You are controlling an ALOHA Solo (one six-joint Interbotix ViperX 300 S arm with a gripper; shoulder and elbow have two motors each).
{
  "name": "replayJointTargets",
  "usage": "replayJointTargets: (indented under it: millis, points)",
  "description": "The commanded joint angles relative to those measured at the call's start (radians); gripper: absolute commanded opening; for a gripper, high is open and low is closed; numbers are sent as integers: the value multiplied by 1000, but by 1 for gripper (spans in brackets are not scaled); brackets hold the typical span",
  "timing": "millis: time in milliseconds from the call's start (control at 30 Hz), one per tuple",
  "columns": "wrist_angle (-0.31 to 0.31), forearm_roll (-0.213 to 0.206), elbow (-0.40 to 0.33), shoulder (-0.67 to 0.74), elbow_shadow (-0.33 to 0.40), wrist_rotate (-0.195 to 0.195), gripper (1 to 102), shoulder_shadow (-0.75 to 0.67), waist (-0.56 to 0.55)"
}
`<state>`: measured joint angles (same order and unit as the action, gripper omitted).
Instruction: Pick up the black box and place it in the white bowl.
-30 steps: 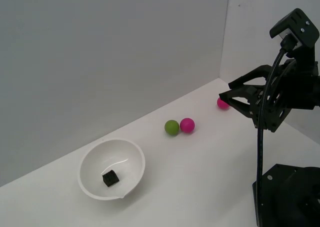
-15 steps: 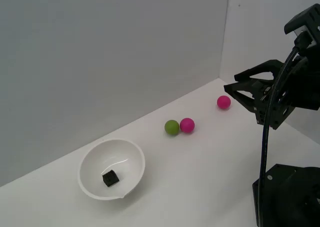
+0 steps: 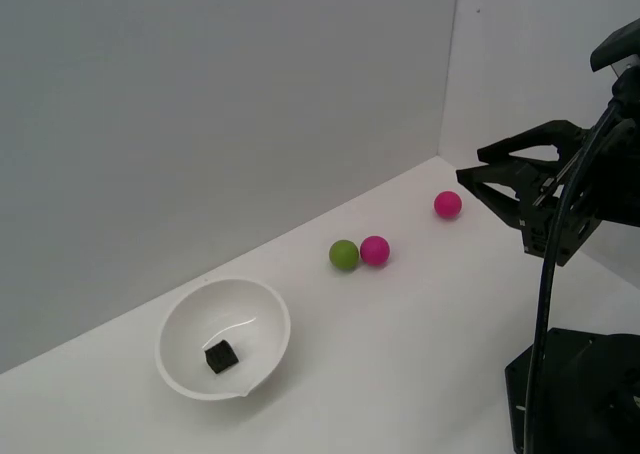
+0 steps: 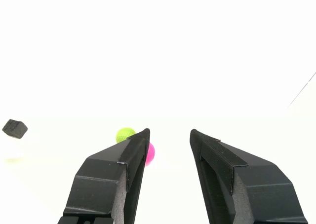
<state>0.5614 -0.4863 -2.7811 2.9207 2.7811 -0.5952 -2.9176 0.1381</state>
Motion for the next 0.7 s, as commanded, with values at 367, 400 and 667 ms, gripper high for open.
replayJointTargets:
  millis: [367, 400, 667]
  points:
    - [14, -8, 2, 5, -6, -2, 46, -11, 28]
    - [18, -8, 2, 5, -6, 2, 46, -11, 28]
    - [21, -6, 3, -6, -8, 3, 46, 0, 31]
